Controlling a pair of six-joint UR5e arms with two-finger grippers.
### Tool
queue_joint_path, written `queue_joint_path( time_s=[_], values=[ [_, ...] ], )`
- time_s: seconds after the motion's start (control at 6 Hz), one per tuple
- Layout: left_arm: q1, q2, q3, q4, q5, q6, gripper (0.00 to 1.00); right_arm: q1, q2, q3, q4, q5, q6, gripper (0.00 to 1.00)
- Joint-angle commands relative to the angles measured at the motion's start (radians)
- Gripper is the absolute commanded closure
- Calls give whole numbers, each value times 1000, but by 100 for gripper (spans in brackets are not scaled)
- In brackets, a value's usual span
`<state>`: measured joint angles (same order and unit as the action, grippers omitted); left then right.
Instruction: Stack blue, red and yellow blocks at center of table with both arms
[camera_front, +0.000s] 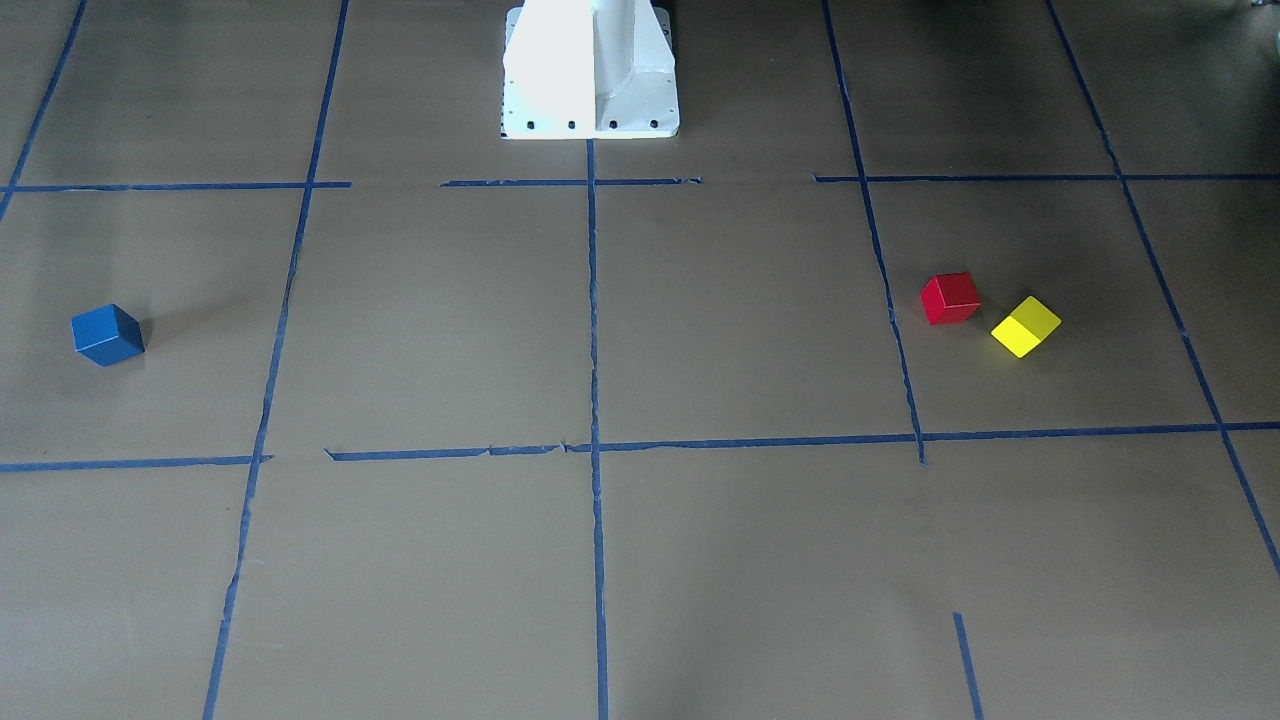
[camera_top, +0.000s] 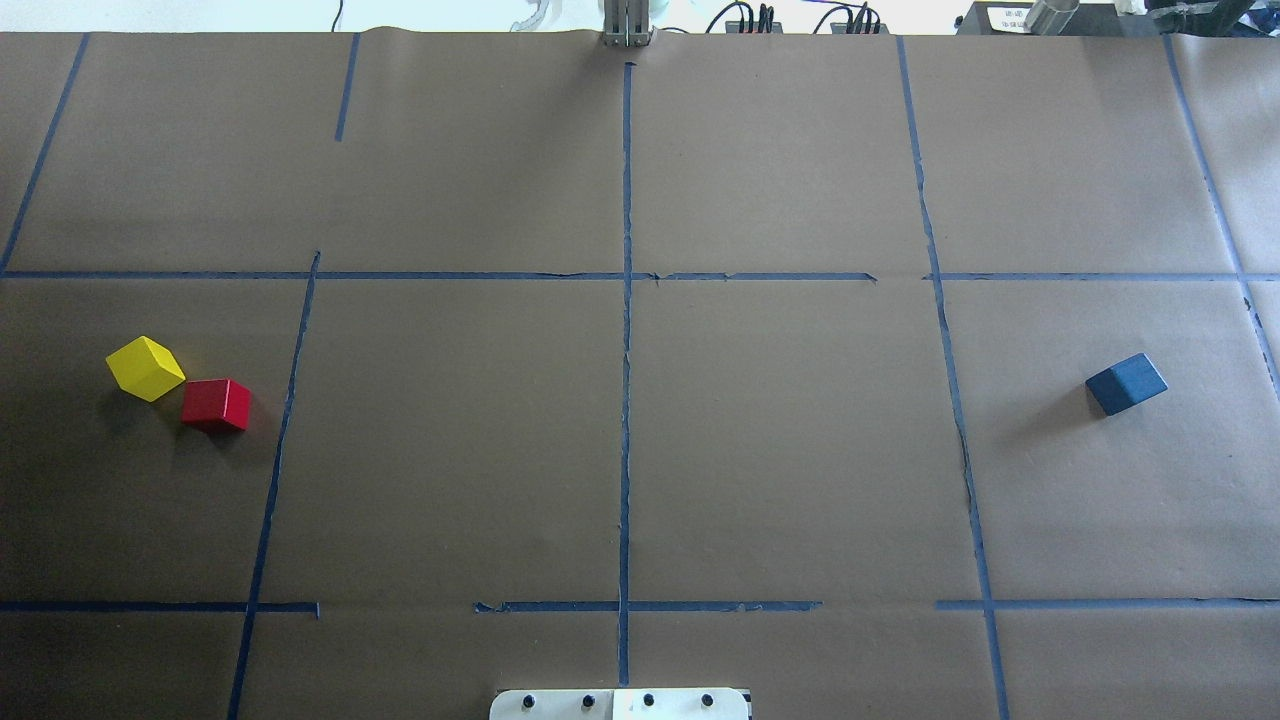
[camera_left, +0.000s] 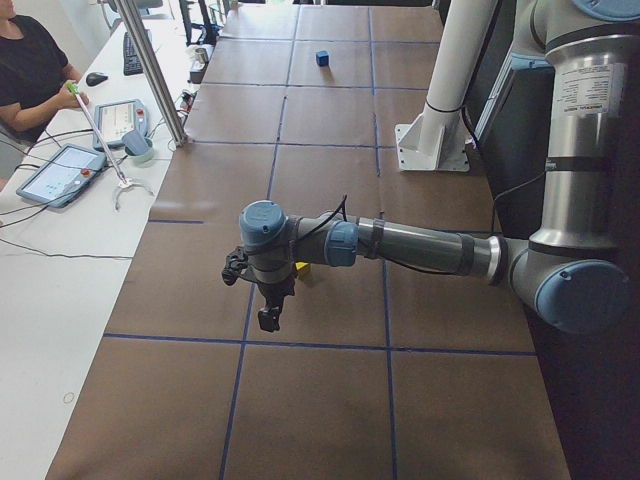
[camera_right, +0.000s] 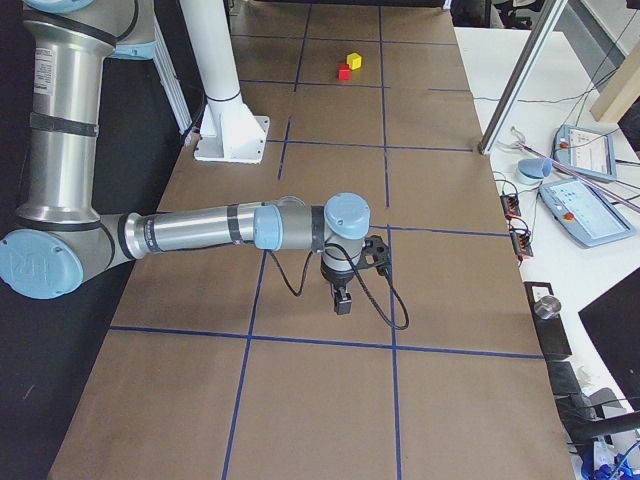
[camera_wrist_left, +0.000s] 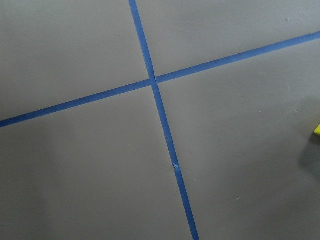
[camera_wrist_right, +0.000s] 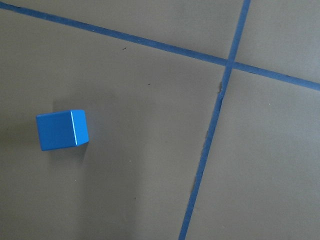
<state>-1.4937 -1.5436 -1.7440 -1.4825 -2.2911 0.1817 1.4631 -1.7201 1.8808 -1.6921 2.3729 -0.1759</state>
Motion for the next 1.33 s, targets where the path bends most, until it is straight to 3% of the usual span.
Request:
queue_joint_path(
  time_s=[0.0, 0.33, 0.67, 1.17],
  values=[
    [1, 0, -6, -1, -1, -1, 0, -73, 0, 1, 87, 23, 36, 0],
    [1, 0, -9, -1, -1, -1, 0, -308, 8, -14, 300, -90, 290, 0],
    [1, -1, -11, -2, -1, -1, 0, -384, 26, -115, 438, -118, 340, 1],
    [0, 0, -23, -2, -1, -1, 0, -443, 75, -156, 447, -118, 443, 1]
  ],
)
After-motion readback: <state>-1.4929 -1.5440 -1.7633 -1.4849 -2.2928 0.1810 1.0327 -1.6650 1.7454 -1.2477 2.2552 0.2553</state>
